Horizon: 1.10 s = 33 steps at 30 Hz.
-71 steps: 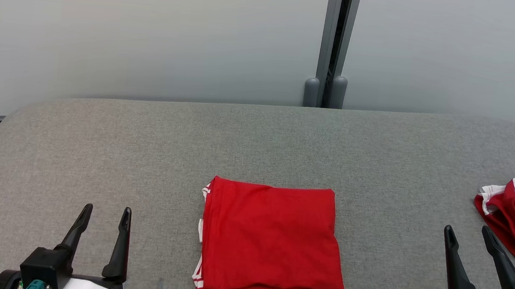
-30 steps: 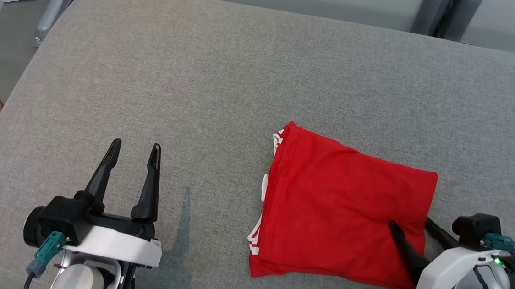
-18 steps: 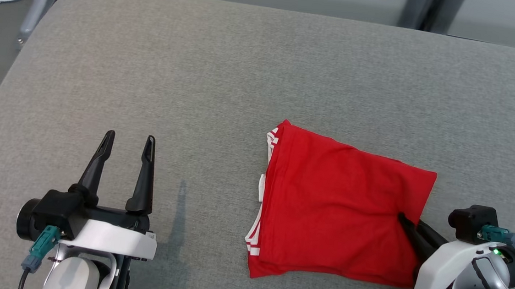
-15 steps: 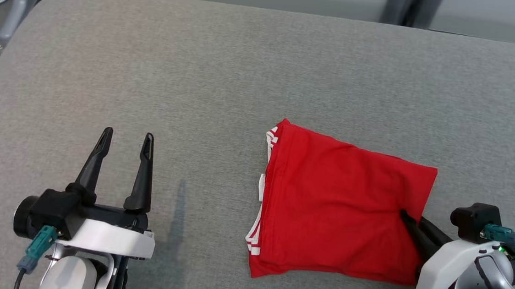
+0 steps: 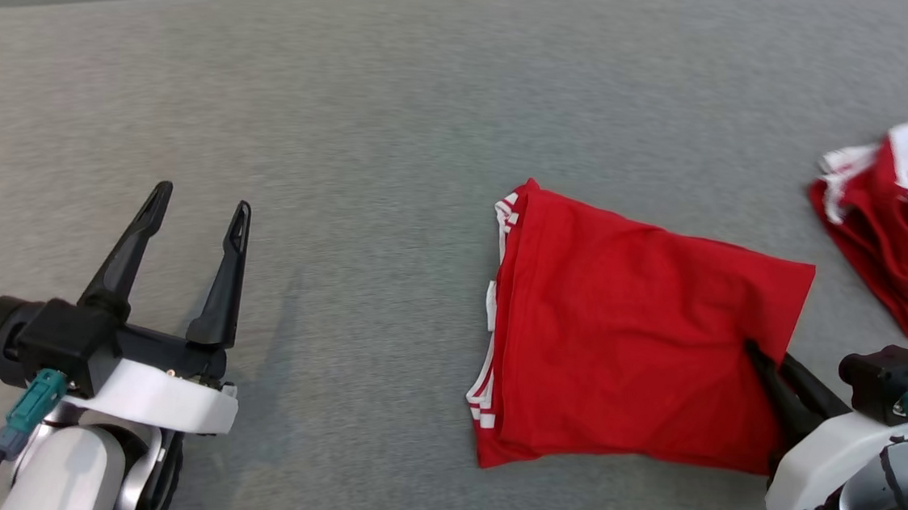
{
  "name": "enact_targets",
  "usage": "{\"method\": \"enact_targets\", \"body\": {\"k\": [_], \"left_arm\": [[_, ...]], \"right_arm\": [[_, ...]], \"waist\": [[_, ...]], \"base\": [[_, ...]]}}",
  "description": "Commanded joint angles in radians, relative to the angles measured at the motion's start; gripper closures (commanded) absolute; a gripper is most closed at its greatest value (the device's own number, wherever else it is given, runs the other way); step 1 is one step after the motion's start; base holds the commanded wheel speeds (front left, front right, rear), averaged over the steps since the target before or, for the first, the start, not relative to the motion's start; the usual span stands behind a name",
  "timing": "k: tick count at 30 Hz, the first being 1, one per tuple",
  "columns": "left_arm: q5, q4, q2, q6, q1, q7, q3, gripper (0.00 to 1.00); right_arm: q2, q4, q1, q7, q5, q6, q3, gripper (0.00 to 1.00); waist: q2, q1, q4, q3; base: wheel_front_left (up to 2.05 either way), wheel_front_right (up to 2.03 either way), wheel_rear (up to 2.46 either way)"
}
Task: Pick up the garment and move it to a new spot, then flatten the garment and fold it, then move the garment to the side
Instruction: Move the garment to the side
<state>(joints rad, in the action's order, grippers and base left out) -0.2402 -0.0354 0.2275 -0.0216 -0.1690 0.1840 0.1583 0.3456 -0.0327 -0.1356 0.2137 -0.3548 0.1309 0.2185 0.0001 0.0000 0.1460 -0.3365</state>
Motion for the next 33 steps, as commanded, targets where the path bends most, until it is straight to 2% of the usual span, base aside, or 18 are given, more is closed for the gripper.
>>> {"method": "enact_targets", "body": {"k": [1, 6, 7, 11, 17, 26, 30, 32, 33], "left_arm": [[0.008, -0.008, 0.011, 0.003, -0.017, -0.003, -0.002, 0.0], [0.019, -0.052, 0.039, 0.007, -0.032, -0.049, 0.003, 0.0], [0.022, -0.069, 0.049, 0.007, -0.028, -0.065, 0.006, 0.0], [0.029, -0.095, 0.068, 0.016, -0.042, -0.091, 0.015, 0.0], [0.042, -0.116, 0.075, 0.024, -0.066, -0.111, 0.038, 0.0], [0.046, -0.144, 0.085, 0.029, -0.1, -0.119, 0.05, 0.0], [0.048, -0.149, 0.088, 0.03, -0.12, -0.118, 0.058, 0.0], [0.051, -0.15, 0.09, 0.03, -0.128, -0.119, 0.061, 0.0], [0.051, -0.15, 0.092, 0.031, -0.134, -0.119, 0.061, 0.0]], "right_arm": [[0.005, -0.001, -0.011, -0.013, 0.007, 0.0, -0.005, 1.0], [0.015, -0.019, -0.062, -0.047, 0.002, 0.0, 0.011, 1.0], [0.033, -0.03, -0.104, -0.064, 0.005, 0.0, 0.021, 1.0], [0.066, -0.053, -0.205, -0.102, 0.006, 0.0, 0.035, 1.0], [0.15, -0.109, -0.379, -0.139, -0.017, 0.0, 0.043, 1.0], [0.355, -0.252, -0.596, -0.145, -0.08, 0.0, 0.1, 1.0], [0.397, -0.366, -0.664, -0.166, -0.084, 0.0, 0.115, 1.0], [0.396, -0.431, -0.693, -0.178, -0.084, 0.0, 0.118, 1.0], [0.393, -0.46, -0.706, -0.193, -0.071, 0.0, 0.121, 0.84]], "waist": [[-0.0001, 0.0, 0.097, -0.041], [-0.0001, 0.0, 0.184, -0.072], [-0.0001, 0.0, 0.212, -0.085], [-0.0001, 0.0, 0.24, -0.108], [-0.0001, 0.0, 0.235, -0.138], [-0.0001, 0.0, 0.205, -0.204], [-0.0001, 0.0, 0.192, -0.232], [-0.0001, 0.0, 0.188, -0.244], [-0.0001, 0.0, 0.187, -0.249]], "base": [[0.0, 0.0, 0.0], [0.0, 0.0, 0.0], [0.0, 0.0, 0.0], [0.0, 0.0, 0.0], [0.0, 0.0, 0.0], [0.0, 0.0, 0.0], [0.0, 0.0, 0.0], [0.0, 0.0, 0.0], [0.0, 0.0, 0.0]]}}
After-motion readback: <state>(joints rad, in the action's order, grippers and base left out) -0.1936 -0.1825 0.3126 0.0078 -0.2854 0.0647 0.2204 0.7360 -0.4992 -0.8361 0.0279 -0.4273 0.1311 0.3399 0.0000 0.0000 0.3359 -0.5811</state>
